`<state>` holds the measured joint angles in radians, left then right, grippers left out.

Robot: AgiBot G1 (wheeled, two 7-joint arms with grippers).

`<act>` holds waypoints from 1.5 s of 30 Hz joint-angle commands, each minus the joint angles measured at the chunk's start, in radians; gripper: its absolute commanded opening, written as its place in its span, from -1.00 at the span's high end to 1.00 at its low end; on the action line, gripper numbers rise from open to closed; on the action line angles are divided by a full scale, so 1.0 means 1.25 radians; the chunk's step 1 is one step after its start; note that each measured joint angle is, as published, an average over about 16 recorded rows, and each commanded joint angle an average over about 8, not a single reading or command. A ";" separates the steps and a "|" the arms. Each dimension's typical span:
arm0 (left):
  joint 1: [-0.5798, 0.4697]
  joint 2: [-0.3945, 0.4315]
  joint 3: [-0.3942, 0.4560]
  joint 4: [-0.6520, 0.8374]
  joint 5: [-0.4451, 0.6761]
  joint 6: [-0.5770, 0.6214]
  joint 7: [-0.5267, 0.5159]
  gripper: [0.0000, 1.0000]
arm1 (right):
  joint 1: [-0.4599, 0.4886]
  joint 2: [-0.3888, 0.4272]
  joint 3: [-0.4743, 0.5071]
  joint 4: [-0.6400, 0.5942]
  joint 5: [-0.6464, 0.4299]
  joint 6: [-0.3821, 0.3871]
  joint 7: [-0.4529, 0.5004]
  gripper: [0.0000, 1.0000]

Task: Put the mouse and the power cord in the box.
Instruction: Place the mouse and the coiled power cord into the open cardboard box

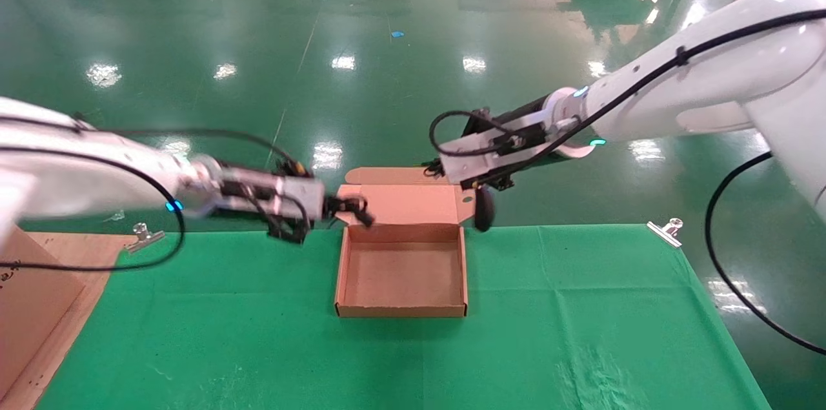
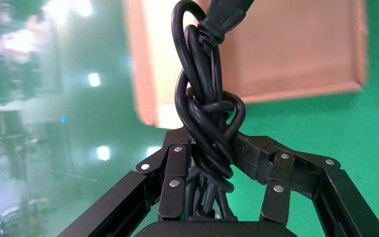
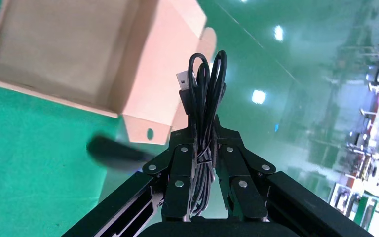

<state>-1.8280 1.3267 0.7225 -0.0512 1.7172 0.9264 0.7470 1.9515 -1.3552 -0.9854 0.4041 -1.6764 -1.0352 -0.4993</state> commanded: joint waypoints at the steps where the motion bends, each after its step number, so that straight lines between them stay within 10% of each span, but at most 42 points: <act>1: 0.018 0.013 0.008 0.002 0.013 -0.020 0.013 1.00 | 0.007 0.001 -0.002 -0.008 0.010 0.008 0.002 1.00; 12: 0.182 0.037 0.017 -0.189 -0.062 -0.216 -0.018 0.94 | 0.058 0.009 -0.011 -0.067 0.069 -0.158 -0.060 1.00; 21: 0.230 0.035 0.094 -0.269 -0.147 -0.278 -0.081 -1.00 | 0.062 0.006 -0.010 -0.119 0.094 -0.185 -0.112 1.00; 45: 0.210 0.032 0.253 -0.270 -0.280 -0.324 -0.103 -1.00 | 0.030 -0.003 -0.054 -0.074 0.130 -0.172 -0.091 1.00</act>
<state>-1.5677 1.3643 1.0270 -0.3808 1.3552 0.5224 0.6131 1.9868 -1.3589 -1.0539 0.3105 -1.5138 -1.2442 -0.6126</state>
